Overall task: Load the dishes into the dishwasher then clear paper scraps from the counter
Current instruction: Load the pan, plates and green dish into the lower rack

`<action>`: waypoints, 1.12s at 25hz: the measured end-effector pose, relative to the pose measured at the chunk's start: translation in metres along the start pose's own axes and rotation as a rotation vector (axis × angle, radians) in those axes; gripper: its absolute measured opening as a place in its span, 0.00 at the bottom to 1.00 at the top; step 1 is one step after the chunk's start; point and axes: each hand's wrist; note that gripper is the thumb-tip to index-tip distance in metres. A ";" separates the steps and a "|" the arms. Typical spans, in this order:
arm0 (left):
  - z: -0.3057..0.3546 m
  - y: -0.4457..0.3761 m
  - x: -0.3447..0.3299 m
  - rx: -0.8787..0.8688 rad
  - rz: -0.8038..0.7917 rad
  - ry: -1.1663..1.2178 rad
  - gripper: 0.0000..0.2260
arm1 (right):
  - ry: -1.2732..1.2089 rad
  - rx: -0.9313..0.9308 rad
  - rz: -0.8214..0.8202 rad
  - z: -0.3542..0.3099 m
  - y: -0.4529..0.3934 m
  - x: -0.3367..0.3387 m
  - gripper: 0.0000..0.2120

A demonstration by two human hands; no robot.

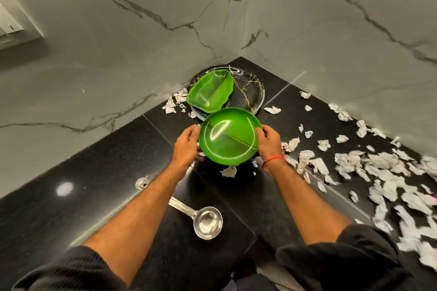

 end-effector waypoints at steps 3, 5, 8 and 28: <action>-0.003 0.040 -0.004 -0.109 -0.087 -0.133 0.11 | -0.019 -0.027 0.065 0.008 0.049 0.051 0.08; -0.005 0.072 -0.007 -0.154 -0.166 -0.171 0.10 | -0.026 -0.081 0.138 0.020 0.080 0.090 0.14; -0.001 0.126 -0.012 -0.209 -0.316 -0.197 0.06 | -0.038 -0.143 0.271 0.027 0.138 0.151 0.14; -0.104 0.518 -0.138 -0.717 -1.218 -0.690 0.06 | -0.154 -0.423 0.917 0.150 0.525 0.499 0.10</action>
Point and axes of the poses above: each hand's wrist, its own y-axis away from the middle knuckle, its own x-axis out of the back of the hand, z = x × y, and after that the axes turned 11 degrees about z, right-handed
